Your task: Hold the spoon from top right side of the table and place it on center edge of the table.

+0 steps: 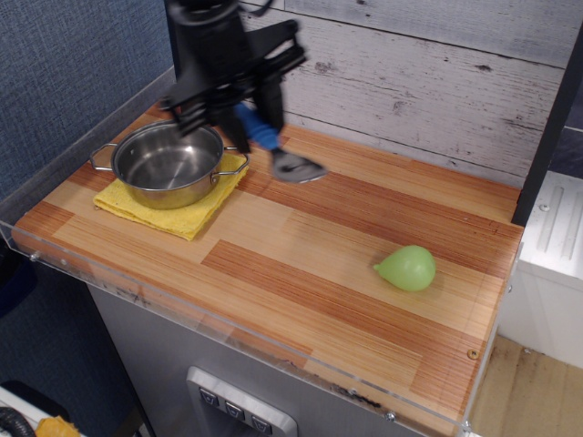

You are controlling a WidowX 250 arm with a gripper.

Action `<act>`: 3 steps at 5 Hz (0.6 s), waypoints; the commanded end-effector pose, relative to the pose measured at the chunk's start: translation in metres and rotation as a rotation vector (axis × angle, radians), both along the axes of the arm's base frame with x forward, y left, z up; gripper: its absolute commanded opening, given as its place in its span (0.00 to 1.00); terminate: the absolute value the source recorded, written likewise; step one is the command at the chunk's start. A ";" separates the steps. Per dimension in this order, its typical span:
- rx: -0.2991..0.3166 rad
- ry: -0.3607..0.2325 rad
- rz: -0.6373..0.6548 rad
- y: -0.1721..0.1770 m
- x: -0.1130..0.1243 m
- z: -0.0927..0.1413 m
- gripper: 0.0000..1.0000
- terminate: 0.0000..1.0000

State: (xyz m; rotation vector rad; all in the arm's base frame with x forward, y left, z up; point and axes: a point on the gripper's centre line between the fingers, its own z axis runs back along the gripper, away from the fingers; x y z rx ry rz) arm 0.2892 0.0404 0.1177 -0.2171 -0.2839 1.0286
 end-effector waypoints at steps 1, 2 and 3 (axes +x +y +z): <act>0.027 -0.043 -0.046 0.026 -0.043 -0.008 0.00 0.00; 0.035 -0.029 -0.034 0.030 -0.052 -0.020 0.00 0.00; 0.041 -0.029 0.008 0.031 -0.052 -0.033 0.00 0.00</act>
